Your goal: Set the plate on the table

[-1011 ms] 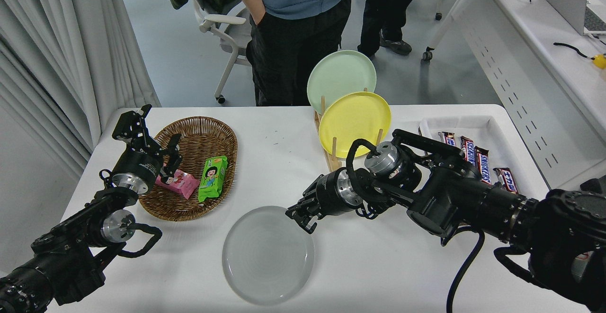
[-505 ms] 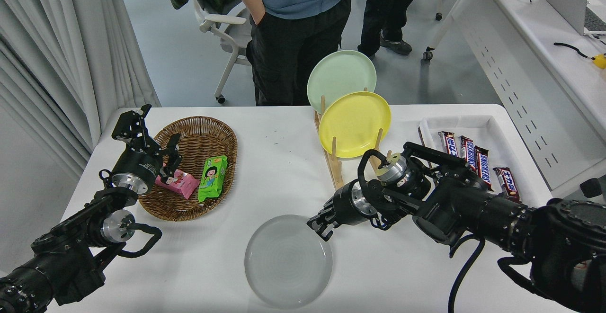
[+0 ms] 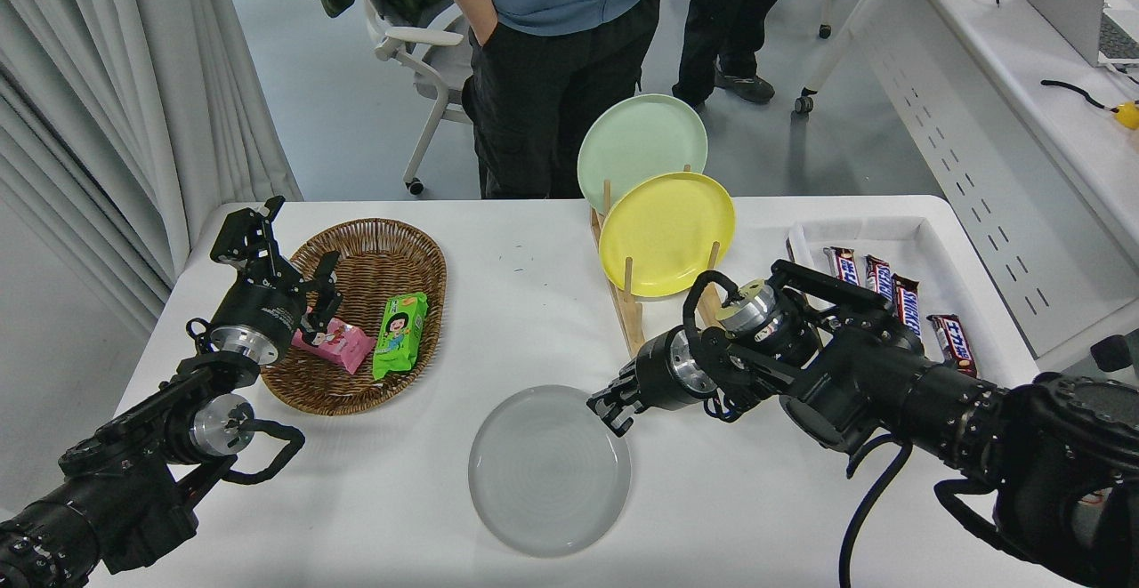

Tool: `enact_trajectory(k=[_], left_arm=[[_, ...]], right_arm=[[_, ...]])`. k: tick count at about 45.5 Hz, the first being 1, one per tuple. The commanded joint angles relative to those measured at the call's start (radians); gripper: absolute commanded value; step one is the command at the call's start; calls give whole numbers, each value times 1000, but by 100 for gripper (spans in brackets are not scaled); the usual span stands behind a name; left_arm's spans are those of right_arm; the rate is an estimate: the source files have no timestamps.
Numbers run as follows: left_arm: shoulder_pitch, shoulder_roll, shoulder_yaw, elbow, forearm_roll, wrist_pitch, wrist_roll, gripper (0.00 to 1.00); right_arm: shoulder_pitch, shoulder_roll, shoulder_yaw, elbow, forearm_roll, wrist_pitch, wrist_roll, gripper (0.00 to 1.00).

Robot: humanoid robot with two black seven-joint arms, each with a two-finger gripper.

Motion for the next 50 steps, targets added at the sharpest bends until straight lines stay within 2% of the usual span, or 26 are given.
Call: enact_trajectory(k=[1,15,16,18,19,20,30,33,37,50], left_arm=[[0,0,0,0,0,0,0,100],[0,0,0,0,0,0,0,100],[1,0,0,0,0,0,0,100],[1,0,0,0,-1,0,0,100],[1,1,0,0,0,0,0,100],[0,0,0,0,0,0,0,100],[0,0,0,0,0,0,0,100],[1,0,0,0,0,0,-1,100],[0,0,-1,0,0,0,-1,100],[0,0,0,0,0,0,0,100]], right_arm=[[-6,1,5,-29,-2,-4,0,0],[-21,14,20,-35,-5,-4,0,0],[-21,15,21,-35,-5,-6,0,18],[-21,17,29,-35,-5,-6,0,65],[-21,18,35,-35,-5,-7,0,81],[-21,18,40,-35,-6,-7,0,85],[-10,17,64,-32,-29,-3,-1,90],[-4,17,66,-29,-37,3,-1,98],[8,17,66,-20,-49,14,-1,99],[65,17,55,14,-114,203,-9,99]])
